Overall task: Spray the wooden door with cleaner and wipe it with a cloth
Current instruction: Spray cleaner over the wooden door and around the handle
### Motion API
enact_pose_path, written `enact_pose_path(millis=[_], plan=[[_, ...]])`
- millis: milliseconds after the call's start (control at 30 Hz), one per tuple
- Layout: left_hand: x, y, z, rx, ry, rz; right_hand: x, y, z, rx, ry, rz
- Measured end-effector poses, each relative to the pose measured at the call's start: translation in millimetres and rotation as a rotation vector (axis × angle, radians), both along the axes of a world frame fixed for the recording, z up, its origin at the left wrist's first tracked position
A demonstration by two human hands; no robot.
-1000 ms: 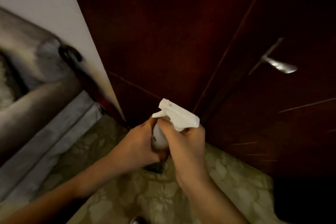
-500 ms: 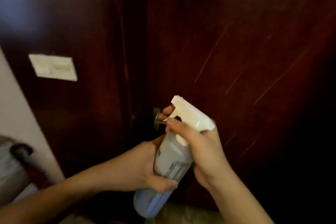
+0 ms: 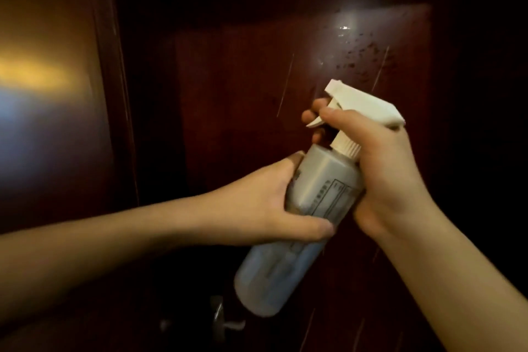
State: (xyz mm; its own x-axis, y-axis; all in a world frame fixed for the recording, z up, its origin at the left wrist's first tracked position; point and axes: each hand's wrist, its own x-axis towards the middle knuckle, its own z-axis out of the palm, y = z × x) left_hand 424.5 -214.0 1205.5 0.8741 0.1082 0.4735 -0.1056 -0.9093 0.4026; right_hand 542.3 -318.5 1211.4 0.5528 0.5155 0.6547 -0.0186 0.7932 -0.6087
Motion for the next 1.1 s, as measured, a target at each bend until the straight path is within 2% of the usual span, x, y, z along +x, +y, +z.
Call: enact_pose_path(millis=[100,200,333,433,533,667,733,867,933,1100], plan=[[37,38,-15,-0.145,-0.112,-0.018,22,37,12,0.004,0.010,-0.129],[39,79,-20,-0.177,-0.096,-0.007,26,78,15,-0.045,0.000,-0.174],[22,126,-2,-0.097,-0.014,0.054,17,125,13,-0.094,-0.004,-0.134],[20,153,7,-0.060,-0.072,0.132,15,157,22,-0.088,0.035,-0.145],[32,175,6,-0.132,-0.142,0.108,21,184,38,-0.134,-0.074,-0.216],[49,210,10,-0.197,-0.144,0.085,44,215,57,-0.217,-0.182,-0.317],[55,235,19,-0.105,-0.191,0.196,58,228,70,-0.236,-0.205,-0.338],[63,293,50,0.253,-0.274,0.597,78,251,101,-0.259,-0.294,-0.352],[66,314,72,0.364,-0.296,0.723,86,262,118,-0.252,-0.333,-0.359],[79,342,118,0.361,-0.256,0.907,103,285,142,-0.236,-0.421,-0.391]])
